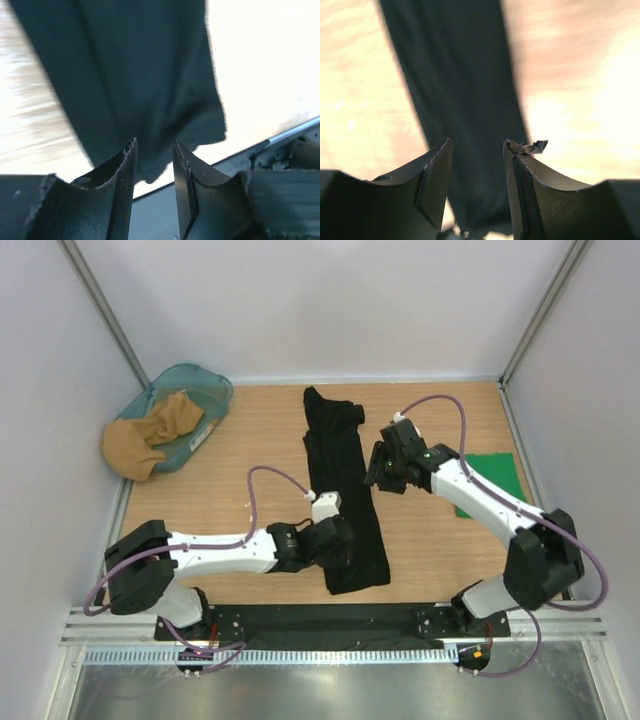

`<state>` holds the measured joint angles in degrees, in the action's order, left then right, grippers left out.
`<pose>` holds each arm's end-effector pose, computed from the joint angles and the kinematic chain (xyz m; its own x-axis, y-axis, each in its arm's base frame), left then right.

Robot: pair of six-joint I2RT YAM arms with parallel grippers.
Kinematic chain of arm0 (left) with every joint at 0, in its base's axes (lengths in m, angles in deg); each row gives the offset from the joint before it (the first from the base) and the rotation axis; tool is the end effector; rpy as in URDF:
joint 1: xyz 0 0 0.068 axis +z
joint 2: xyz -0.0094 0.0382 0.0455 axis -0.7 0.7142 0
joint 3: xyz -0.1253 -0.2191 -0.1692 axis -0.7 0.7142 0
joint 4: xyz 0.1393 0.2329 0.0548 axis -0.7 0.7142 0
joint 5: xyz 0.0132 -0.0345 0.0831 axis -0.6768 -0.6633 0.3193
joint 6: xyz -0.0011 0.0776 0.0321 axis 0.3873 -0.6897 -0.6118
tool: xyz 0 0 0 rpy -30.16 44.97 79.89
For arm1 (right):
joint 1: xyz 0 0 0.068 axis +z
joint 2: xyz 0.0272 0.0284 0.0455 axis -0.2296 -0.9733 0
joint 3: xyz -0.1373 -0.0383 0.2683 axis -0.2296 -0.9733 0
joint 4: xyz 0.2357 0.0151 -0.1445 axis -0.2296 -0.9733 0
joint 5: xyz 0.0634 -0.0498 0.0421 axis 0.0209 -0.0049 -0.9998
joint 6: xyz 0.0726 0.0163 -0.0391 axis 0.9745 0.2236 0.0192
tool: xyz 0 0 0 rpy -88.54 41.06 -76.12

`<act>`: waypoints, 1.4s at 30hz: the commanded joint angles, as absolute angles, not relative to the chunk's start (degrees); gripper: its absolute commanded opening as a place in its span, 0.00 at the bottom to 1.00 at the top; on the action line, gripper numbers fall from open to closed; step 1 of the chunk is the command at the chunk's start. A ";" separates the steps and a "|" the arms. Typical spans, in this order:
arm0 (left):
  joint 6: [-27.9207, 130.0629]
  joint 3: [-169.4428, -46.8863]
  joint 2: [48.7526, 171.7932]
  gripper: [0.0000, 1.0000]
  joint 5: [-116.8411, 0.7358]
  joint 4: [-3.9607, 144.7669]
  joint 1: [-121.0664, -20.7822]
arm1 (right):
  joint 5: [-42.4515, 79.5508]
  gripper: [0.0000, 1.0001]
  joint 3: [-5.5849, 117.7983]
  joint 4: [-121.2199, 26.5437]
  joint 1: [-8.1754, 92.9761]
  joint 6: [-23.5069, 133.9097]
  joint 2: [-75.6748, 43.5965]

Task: Fold and stack the tank tops

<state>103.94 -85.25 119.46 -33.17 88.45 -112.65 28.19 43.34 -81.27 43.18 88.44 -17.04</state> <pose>0.1422 -0.2991 0.1931 -0.8679 -0.1580 -0.4710 0.0940 0.8787 -0.4680 0.2900 0.1639 0.2581 -0.8442 0.2563 -0.4708 0.0821 0.9297 0.3590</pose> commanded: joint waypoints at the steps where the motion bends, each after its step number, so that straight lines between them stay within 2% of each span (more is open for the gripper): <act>1: 104.97 -89.87 122.05 0.35 -26.68 91.75 -115.26 | 29.89 0.52 48.22 -76.56 39.74 84.34 -23.78; 7: 104.62 -93.73 128.46 0.31 -26.41 92.28 -117.02 | 21.19 0.49 56.91 -69.87 34.37 81.61 -35.22; 10: 104.62 -94.97 131.37 0.26 -26.67 92.81 -117.37 | 16.45 0.49 61.66 -67.05 32.79 81.26 -41.12; 16: 105.32 -94.45 134.00 0.14 -28.52 92.55 -118.60 | 14.68 0.49 69.04 -63.00 30.94 82.31 -50.96; 28: 107.69 -84.08 128.92 0.05 -33.26 92.28 -119.48 | 16.70 0.52 83.03 -65.99 30.41 80.20 -65.73; 37: 106.73 -80.12 124.96 0.02 -36.69 93.60 -119.57 | 15.91 0.52 85.06 -63.27 30.50 82.40 -70.66; 42: 107.69 -77.48 124.08 0.02 -37.31 93.78 -119.57 | 17.48 0.37 92.07 -64.58 30.06 82.31 -75.31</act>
